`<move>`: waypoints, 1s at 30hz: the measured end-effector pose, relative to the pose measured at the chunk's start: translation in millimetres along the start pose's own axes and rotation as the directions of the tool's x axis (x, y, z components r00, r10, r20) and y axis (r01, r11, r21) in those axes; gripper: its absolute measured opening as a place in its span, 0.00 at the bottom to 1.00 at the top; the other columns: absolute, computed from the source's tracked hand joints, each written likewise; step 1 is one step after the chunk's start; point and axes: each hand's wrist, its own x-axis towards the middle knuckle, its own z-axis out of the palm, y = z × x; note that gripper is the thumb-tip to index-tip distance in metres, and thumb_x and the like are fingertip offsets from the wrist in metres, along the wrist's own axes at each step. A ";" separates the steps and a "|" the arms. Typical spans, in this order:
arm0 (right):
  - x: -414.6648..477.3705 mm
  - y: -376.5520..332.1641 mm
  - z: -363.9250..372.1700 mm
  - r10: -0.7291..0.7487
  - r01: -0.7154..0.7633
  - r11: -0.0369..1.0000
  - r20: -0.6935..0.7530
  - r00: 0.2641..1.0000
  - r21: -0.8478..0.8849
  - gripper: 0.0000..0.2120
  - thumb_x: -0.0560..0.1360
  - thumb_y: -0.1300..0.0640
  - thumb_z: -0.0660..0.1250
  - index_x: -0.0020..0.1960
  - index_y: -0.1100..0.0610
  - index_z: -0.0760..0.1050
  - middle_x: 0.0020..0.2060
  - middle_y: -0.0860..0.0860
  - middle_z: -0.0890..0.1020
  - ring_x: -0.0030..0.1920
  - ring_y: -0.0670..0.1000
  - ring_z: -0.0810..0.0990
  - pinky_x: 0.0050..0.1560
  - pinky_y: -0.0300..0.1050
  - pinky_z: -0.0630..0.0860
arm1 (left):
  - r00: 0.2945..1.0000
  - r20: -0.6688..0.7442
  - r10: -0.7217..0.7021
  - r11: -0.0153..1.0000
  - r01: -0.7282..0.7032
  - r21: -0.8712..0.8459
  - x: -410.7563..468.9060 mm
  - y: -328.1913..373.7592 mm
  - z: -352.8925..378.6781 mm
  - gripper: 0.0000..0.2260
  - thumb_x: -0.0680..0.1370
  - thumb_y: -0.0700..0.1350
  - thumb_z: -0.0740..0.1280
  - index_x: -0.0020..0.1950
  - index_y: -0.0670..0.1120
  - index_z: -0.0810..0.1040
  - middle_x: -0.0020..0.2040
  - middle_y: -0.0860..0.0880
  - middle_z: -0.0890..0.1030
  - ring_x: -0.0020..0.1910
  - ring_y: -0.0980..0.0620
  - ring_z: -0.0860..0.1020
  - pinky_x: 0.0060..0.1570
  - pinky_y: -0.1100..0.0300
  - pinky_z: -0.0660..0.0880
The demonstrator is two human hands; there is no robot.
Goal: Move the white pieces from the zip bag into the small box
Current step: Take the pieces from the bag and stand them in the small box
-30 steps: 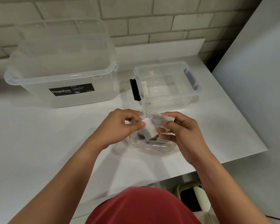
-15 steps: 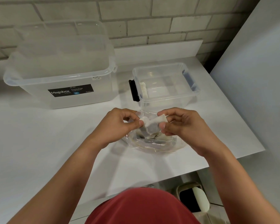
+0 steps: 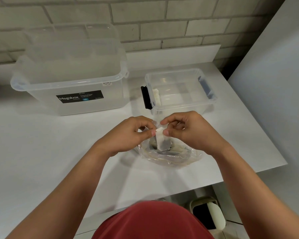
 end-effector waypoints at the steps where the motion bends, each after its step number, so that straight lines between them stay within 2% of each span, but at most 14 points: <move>1: 0.3 0.6 0.8 -0.010 0.010 1.000 0.002 1.000 -0.007 0.10 0.75 0.56 0.77 0.54 0.46 0.86 0.41 0.48 0.86 0.40 0.45 0.82 0.54 0.43 0.79 | 1.000 0.008 0.009 1.000 -0.009 0.013 0.3 -0.3 -0.3 0.06 0.81 0.49 0.70 0.47 0.53 0.86 0.59 0.62 0.81 0.54 0.57 0.80 0.49 0.61 0.75; 3: 1.2 2.1 2.1 -0.015 0.015 1.000 0.029 0.999 -0.026 0.11 0.75 0.56 0.77 0.56 0.46 0.86 0.41 0.46 0.86 0.41 0.44 0.83 0.51 0.38 0.78 | 0.999 0.025 0.021 1.000 -0.021 0.021 0.2 -0.3 -0.4 0.06 0.81 0.49 0.69 0.47 0.53 0.86 0.59 0.62 0.81 0.54 0.58 0.80 0.49 0.62 0.74; 5: 1.6 2.9 2.3 -0.020 0.021 0.999 0.049 0.999 -0.035 0.08 0.75 0.55 0.77 0.53 0.46 0.87 0.41 0.43 0.87 0.42 0.42 0.83 0.50 0.35 0.78 | 0.999 0.032 0.021 1.000 -0.021 0.017 0.3 -0.3 -0.1 0.07 0.81 0.49 0.69 0.48 0.53 0.86 0.60 0.61 0.80 0.55 0.58 0.79 0.48 0.63 0.73; 9: 1.1 6.0 2.6 -0.003 0.002 1.000 0.027 1.000 0.020 0.03 0.76 0.56 0.76 0.47 0.49 0.87 0.43 0.46 0.87 0.44 0.49 0.85 0.56 0.47 0.82 | 1.000 0.020 -0.021 0.997 0.023 -0.067 -0.3 2.2 2.7 0.09 0.82 0.53 0.67 0.53 0.53 0.86 0.59 0.60 0.81 0.53 0.58 0.81 0.45 0.62 0.76; 11: 0.7 7.3 2.4 0.017 -0.016 0.996 -0.001 1.000 0.085 0.03 0.76 0.57 0.76 0.45 0.51 0.86 0.46 0.46 0.86 0.44 0.50 0.87 0.58 0.53 0.82 | 0.999 0.015 -0.046 0.992 0.047 -0.120 -1.7 4.1 3.2 0.12 0.79 0.59 0.69 0.51 0.55 0.87 0.58 0.60 0.82 0.50 0.59 0.81 0.45 0.61 0.77; 12: 0.7 8.0 2.2 0.028 -0.027 0.993 -0.013 1.000 0.113 0.03 0.76 0.57 0.76 0.45 0.51 0.86 0.46 0.47 0.86 0.44 0.51 0.87 0.59 0.54 0.82 | 0.999 0.003 -0.035 0.995 0.036 -0.094 -2.2 3.5 3.2 0.12 0.76 0.61 0.71 0.50 0.55 0.87 0.58 0.60 0.82 0.51 0.60 0.81 0.47 0.62 0.76; 16: -0.5 6.0 0.5 0.052 -0.051 0.981 0.002 0.999 0.185 0.03 0.78 0.60 0.74 0.48 0.54 0.86 0.40 0.53 0.88 0.44 0.55 0.87 0.55 0.51 0.84 | 0.999 -0.024 0.029 0.999 -0.028 0.035 -3.2 -0.4 4.7 0.03 0.75 0.52 0.76 0.46 0.54 0.86 0.58 0.61 0.82 0.52 0.59 0.80 0.54 0.62 0.75; 21: -3.0 3.3 -3.4 -0.070 0.070 0.995 0.012 0.997 -0.066 0.05 0.77 0.55 0.74 0.50 0.46 0.87 0.40 0.40 0.87 0.40 0.41 0.85 0.48 0.42 0.81 | 0.999 -0.044 0.028 1.000 -0.027 0.013 -3.1 -0.2 5.5 0.02 0.75 0.51 0.77 0.45 0.55 0.87 0.57 0.61 0.82 0.52 0.58 0.81 0.55 0.60 0.76; 23: -1.0 -3.5 -18.5 -0.111 0.109 0.992 -0.031 0.993 -0.061 0.04 0.78 0.56 0.74 0.49 0.47 0.87 0.41 0.41 0.88 0.42 0.42 0.86 0.49 0.42 0.82 | 0.998 -0.057 0.015 1.000 -0.015 -0.001 -5.0 -4.3 4.8 0.06 0.74 0.52 0.77 0.50 0.57 0.87 0.58 0.64 0.82 0.55 0.60 0.80 0.54 0.60 0.76; 27: 27.0 -20.0 -66.5 -0.099 0.165 0.965 -0.299 0.949 0.205 0.05 0.78 0.60 0.74 0.51 0.54 0.87 0.42 0.51 0.88 0.43 0.50 0.88 0.48 0.41 0.84 | 0.989 -0.145 -0.029 0.999 0.027 -0.019 -6.6 -12.8 2.3 0.12 0.74 0.49 0.78 0.56 0.59 0.85 0.58 0.71 0.81 0.59 0.68 0.78 0.55 0.71 0.71; 28: 41.1 -20.5 -75.3 -0.088 0.168 0.961 -0.334 0.939 0.221 0.05 0.78 0.60 0.73 0.52 0.55 0.87 0.43 0.52 0.88 0.43 0.51 0.89 0.48 0.41 0.85 | 0.986 -0.163 -0.036 0.999 0.032 -0.032 -6.3 -14.5 2.5 0.13 0.74 0.48 0.78 0.56 0.59 0.85 0.58 0.71 0.81 0.59 0.68 0.78 0.56 0.72 0.70; 30: 75.0 -16.0 -83.1 -0.080 0.148 0.969 -0.317 0.945 0.196 0.05 0.78 0.60 0.73 0.53 0.56 0.87 0.43 0.53 0.88 0.44 0.53 0.89 0.50 0.44 0.85 | 0.981 -0.185 -0.051 0.997 0.038 -0.071 -5.1 -17.2 4.3 0.13 0.74 0.46 0.78 0.56 0.60 0.85 0.57 0.70 0.82 0.58 0.67 0.78 0.58 0.68 0.72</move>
